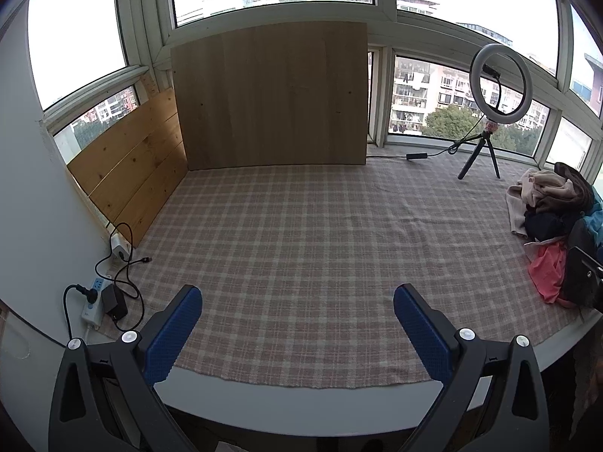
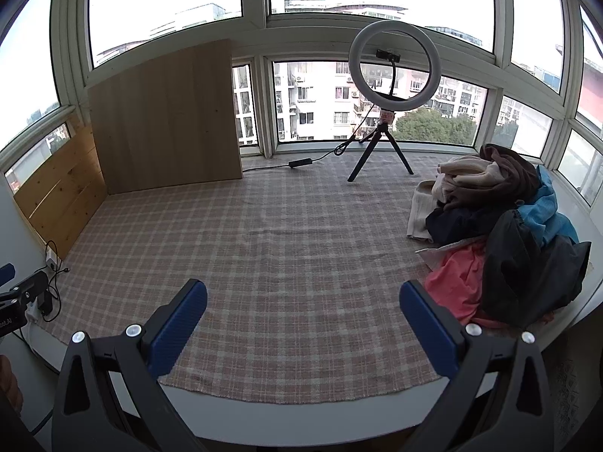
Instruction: Fold clothes
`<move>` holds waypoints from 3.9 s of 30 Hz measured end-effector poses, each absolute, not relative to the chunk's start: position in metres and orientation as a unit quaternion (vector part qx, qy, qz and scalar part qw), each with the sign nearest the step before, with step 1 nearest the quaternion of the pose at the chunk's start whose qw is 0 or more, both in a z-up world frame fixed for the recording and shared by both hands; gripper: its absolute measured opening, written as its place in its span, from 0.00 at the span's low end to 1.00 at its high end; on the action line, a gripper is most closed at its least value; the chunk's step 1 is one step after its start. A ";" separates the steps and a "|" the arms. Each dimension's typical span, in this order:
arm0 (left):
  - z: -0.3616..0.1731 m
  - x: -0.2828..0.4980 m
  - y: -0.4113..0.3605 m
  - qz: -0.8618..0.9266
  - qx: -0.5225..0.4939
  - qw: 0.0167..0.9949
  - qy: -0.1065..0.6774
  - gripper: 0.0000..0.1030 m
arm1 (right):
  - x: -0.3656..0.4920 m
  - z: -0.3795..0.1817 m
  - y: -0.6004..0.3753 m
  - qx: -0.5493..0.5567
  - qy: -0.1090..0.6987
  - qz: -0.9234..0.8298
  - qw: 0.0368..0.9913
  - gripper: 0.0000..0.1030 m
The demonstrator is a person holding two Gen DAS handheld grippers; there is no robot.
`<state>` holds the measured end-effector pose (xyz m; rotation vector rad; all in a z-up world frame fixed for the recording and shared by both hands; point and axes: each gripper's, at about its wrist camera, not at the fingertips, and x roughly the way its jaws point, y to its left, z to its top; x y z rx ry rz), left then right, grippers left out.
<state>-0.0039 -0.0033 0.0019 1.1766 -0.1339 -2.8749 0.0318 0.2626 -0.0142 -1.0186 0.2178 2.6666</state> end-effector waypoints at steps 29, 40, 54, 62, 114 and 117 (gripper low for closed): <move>-0.009 -0.029 0.023 -0.933 0.341 -0.079 -0.079 0.99 | 0.040 -0.015 0.277 -0.337 0.075 0.911 0.225 1.00; -0.008 -0.051 0.054 -0.920 0.351 -0.146 -0.094 0.99 | 0.060 -0.016 0.298 -0.324 0.088 0.897 0.287 1.00; -0.006 -0.064 0.084 -0.909 0.348 -0.201 -0.108 0.99 | 0.077 -0.019 0.310 -0.322 0.089 0.889 0.312 1.00; 0.006 -0.066 0.101 -0.917 0.322 -0.201 -0.125 0.99 | 0.088 -0.012 0.336 -0.320 0.088 0.883 0.332 1.00; 0.013 -0.163 0.399 -0.899 0.329 -0.243 -0.158 0.91 | -0.033 -0.047 0.778 -0.363 0.134 0.887 0.253 1.00; 0.007 -0.174 0.403 -0.896 0.335 -0.242 -0.160 0.92 | -0.052 -0.055 0.791 -0.381 0.139 0.883 0.235 1.00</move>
